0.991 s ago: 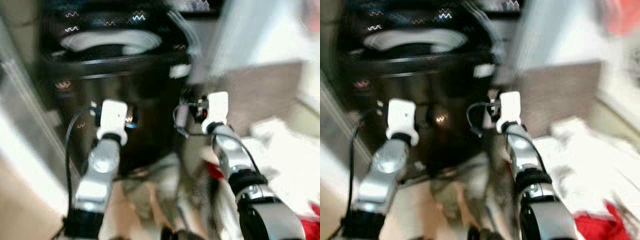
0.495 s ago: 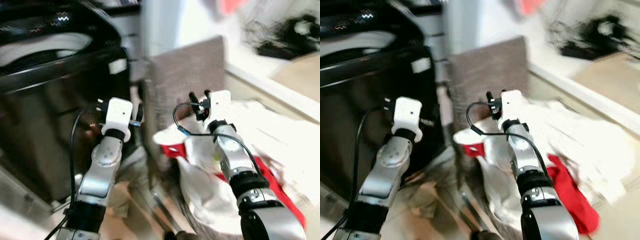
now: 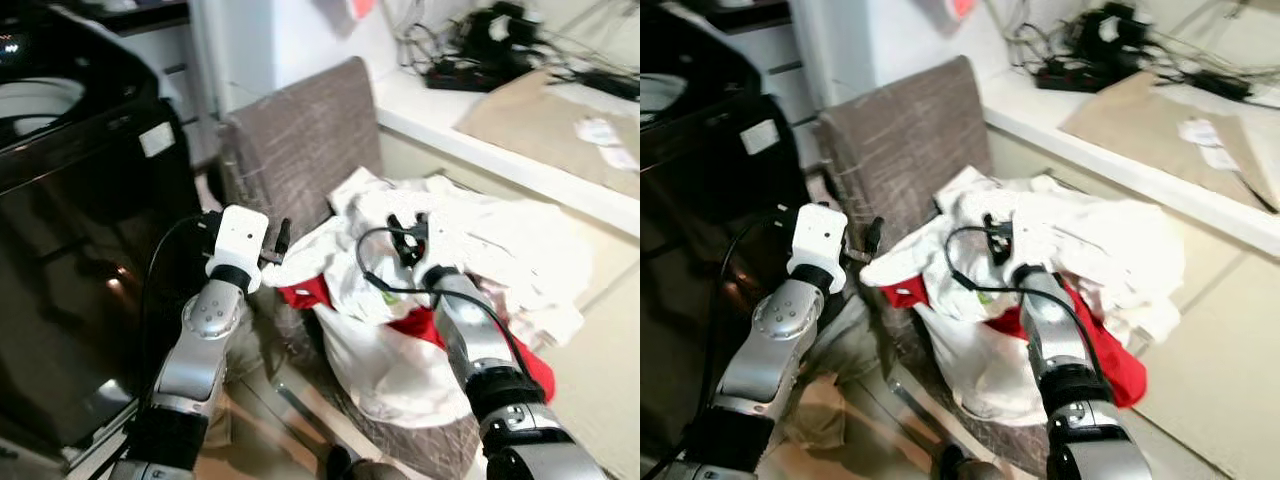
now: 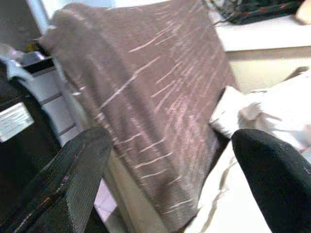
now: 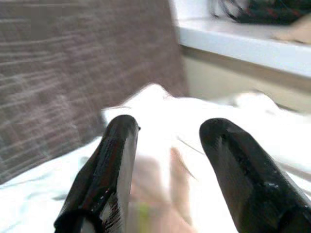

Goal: Clothes washing

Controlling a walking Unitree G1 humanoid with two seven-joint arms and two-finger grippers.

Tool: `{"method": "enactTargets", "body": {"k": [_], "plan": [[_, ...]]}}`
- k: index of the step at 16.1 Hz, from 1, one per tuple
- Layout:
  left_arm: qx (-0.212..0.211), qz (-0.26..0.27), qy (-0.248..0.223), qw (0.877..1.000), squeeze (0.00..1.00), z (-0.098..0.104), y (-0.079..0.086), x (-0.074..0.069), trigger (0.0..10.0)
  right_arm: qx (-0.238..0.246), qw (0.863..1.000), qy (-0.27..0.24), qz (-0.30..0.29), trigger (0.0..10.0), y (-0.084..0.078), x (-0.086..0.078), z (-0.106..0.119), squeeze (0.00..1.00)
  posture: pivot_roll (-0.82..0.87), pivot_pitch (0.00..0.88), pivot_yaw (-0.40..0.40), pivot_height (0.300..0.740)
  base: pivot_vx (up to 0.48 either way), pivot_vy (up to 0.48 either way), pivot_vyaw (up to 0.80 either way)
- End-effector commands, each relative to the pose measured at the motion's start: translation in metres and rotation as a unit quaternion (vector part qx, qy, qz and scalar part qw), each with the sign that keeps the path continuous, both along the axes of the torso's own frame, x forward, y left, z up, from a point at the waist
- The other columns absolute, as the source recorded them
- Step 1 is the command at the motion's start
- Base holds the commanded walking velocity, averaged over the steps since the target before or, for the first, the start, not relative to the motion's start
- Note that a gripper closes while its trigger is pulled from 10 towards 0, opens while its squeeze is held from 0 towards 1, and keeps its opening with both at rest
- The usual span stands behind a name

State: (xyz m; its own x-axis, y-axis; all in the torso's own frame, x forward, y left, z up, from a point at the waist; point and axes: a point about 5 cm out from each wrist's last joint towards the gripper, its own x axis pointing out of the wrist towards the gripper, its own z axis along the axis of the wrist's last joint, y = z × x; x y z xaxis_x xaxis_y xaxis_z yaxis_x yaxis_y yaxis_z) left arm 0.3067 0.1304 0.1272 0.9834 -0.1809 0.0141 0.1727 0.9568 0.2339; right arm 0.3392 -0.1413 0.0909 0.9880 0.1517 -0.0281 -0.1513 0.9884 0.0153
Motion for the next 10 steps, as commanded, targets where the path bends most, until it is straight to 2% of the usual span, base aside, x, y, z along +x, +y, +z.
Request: {"method": "enactTargets", "body": {"k": [1, 7, 10], "plan": [[-0.003, -0.005, 0.003, 1.0, 0.0, -0.002, 0.0, 0.0, 10.0, 0.013, 1.0, -0.003, -0.018, 10.0, -0.009, 0.002, 0.004, 1.0, -0.08, 0.0, -0.022, 0.732, 0.0, 0.0, 0.0], [0.007, -0.031, -0.005, 0.999, 0.0, 0.001, -0.004, 0.004, 10.0, 0.019, 0.999, 0.01, -0.037, 10.0, -0.016, 0.004, 0.003, 1.0, -0.1, 0.0, -0.012, 0.732, 0.0, 0.0, 0.0], [0.0, -0.09, 0.001, 0.996, 0.0, 0.0, -0.011, 0.002, 10.0, 0.024, 0.999, 0.01, -0.042, 10.0, -0.019, 0.005, 0.005, 1.0, -0.1, 0.0, -0.012, 0.732, 0.0, 0.0, 0.0]]}}
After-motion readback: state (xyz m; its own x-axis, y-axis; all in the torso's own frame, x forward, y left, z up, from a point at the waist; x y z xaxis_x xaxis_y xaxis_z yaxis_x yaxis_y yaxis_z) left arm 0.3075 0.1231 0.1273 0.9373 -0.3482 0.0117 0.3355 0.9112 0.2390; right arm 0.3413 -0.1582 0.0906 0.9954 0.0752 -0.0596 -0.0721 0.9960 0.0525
